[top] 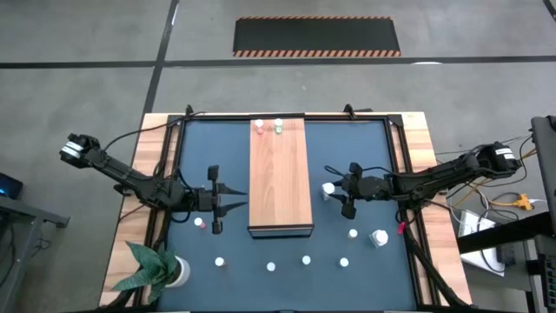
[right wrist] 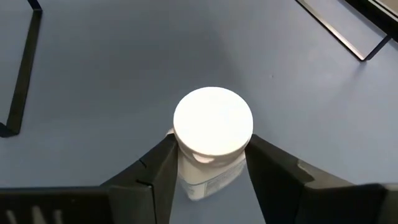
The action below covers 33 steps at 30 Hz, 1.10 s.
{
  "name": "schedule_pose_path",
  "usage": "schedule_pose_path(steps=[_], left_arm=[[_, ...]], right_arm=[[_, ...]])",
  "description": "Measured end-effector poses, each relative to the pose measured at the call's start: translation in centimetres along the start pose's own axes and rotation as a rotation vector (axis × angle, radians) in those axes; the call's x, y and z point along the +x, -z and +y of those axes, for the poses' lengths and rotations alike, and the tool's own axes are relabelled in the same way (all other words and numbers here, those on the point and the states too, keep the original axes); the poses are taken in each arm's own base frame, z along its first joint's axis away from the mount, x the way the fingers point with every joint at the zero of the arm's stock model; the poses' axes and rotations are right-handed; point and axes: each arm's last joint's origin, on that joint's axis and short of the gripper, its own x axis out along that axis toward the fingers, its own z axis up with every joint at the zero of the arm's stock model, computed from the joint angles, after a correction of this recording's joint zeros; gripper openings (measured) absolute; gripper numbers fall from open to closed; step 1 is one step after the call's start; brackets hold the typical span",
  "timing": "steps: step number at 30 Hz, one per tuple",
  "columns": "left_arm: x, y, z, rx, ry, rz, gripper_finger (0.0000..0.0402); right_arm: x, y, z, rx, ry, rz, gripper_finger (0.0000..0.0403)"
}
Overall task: Pick and place medicine bottles onto shelf by color
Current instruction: Put the white medicine bottle on the shelf
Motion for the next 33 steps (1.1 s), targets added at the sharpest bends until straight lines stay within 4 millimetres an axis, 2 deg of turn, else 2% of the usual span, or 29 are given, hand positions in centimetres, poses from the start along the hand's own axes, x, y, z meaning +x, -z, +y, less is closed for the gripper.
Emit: schedule_pose_path(steps=[16, 23, 27, 33], left_arm=[[0.0, -0.2, 0.1, -0.011, -0.007, -0.019, 0.0088], [0.0, -0.2, 0.1, -0.012, -0.008, -0.02, 0.0088], [0.0, -0.2, 0.1, -0.011, -0.007, -0.02, 0.0088], [0.0, -0.2, 0.1, -0.012, -0.007, -0.02, 0.0088]], right_arm=[[-0.1, -2.0, 0.2, -0.031, -0.003, -0.041, 0.0134], [-0.2, -2.0, 0.2, -0.044, -0.001, -0.033, 0.0112], [-0.2, -2.5, 0.3, -0.042, -0.001, -0.044, 0.013], [-0.3, -3.6, 0.1, -0.04, 0.02, -0.032, 0.0197]])
